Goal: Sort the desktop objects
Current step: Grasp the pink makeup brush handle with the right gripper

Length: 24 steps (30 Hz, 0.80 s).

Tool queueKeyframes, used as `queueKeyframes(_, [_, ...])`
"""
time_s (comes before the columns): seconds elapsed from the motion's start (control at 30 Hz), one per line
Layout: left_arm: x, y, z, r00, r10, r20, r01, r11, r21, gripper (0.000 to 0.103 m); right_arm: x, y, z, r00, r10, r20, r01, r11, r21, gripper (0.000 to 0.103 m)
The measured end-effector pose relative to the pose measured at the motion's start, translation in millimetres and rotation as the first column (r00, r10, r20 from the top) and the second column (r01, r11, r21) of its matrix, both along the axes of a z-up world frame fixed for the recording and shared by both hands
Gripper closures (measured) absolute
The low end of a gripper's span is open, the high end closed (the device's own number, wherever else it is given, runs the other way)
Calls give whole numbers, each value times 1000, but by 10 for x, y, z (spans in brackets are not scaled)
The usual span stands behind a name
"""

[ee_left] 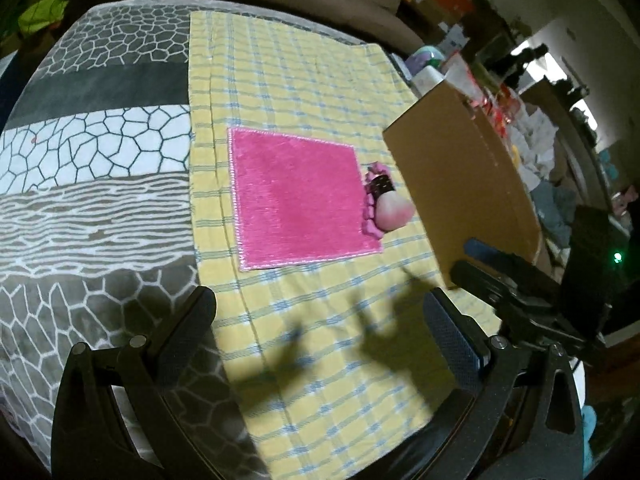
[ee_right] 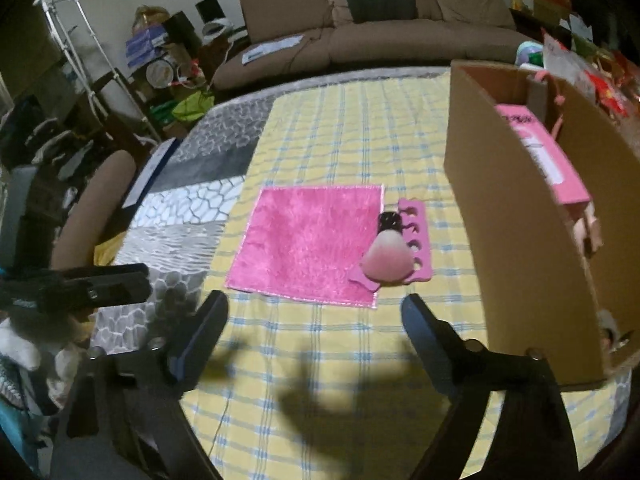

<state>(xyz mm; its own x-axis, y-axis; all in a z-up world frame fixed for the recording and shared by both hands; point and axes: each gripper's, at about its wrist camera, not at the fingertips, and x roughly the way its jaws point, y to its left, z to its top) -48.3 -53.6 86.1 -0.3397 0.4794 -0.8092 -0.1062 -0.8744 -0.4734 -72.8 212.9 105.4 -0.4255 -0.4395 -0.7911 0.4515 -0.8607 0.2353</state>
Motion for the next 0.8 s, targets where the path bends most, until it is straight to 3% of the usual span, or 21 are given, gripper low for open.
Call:
queueKeyframes(0.17, [-79,-51,-169,1000,5,-12,-6,999,-50,0,-98,-117,-254,999,-22,-50,26,997,76,35])
queueKeyframes(0.4, [-280,-47,-500,1000,11,19,-10,998,-64,0,-343,-176,-481,996,-32,-88,42,992,122,38])
queueKeyframes(0.47, [-331,-9,-579,1000,4,22,-2,997,-76,0,-428,-188,-552,995,-36,-90,48,991,127,45])
queueKeyframes(0.8, [-603,194,-867,999,-4,41,10,989,-149,0,-856,-179,-728,995,-47,-85,60,985,162,45])
